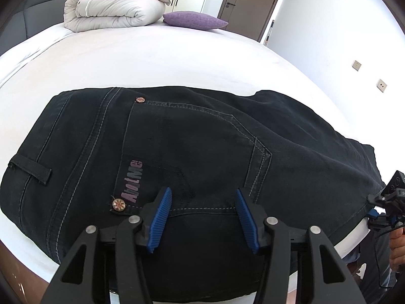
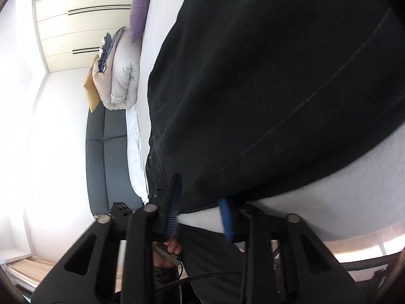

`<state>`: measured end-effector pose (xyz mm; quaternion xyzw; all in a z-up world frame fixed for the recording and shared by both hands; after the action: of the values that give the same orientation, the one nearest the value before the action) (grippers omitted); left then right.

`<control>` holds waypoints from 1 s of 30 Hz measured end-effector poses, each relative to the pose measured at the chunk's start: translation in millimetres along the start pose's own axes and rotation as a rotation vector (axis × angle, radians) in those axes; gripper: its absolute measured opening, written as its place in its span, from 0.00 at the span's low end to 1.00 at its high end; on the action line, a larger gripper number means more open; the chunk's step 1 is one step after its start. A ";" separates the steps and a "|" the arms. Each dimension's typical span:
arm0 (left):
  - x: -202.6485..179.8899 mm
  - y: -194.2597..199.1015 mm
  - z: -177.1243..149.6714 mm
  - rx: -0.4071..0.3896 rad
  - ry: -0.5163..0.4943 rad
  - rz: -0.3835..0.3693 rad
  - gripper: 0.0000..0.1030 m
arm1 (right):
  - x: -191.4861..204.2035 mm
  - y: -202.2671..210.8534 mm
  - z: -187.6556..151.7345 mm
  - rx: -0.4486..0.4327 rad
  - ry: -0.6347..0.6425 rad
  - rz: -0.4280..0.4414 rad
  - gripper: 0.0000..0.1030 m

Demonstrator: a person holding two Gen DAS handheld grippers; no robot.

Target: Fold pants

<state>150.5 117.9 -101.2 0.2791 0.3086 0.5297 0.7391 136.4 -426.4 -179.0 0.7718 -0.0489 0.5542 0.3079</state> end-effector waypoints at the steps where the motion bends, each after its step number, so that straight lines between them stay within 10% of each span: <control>1: 0.0 0.0 0.0 0.000 -0.001 0.001 0.53 | -2.0 -2.3 0.8 0.001 0.000 -0.016 0.09; 15: 4.7 1.1 0.4 0.001 -0.005 0.003 0.50 | -5.4 -12.4 -6.3 0.009 0.081 -0.050 0.01; 30: 4.1 -1.0 0.0 0.005 -0.018 0.017 0.50 | -45.5 67.5 23.1 -0.191 -0.057 0.046 0.00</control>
<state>152.1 121.5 -102.6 0.2883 0.3007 0.5326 0.7367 110.0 -505.0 -195.3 0.7530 -0.1282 0.5317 0.3659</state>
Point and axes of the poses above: each gripper's, at about its wrist camera, not at the fingertips, and y roughly against the way its jaws point, x to its left, z to its top, the point moved 2 cm from there along -y, roughly the way its jaws point, and after that the axes turned 8 degrees about -y, right-handed, at the moved point
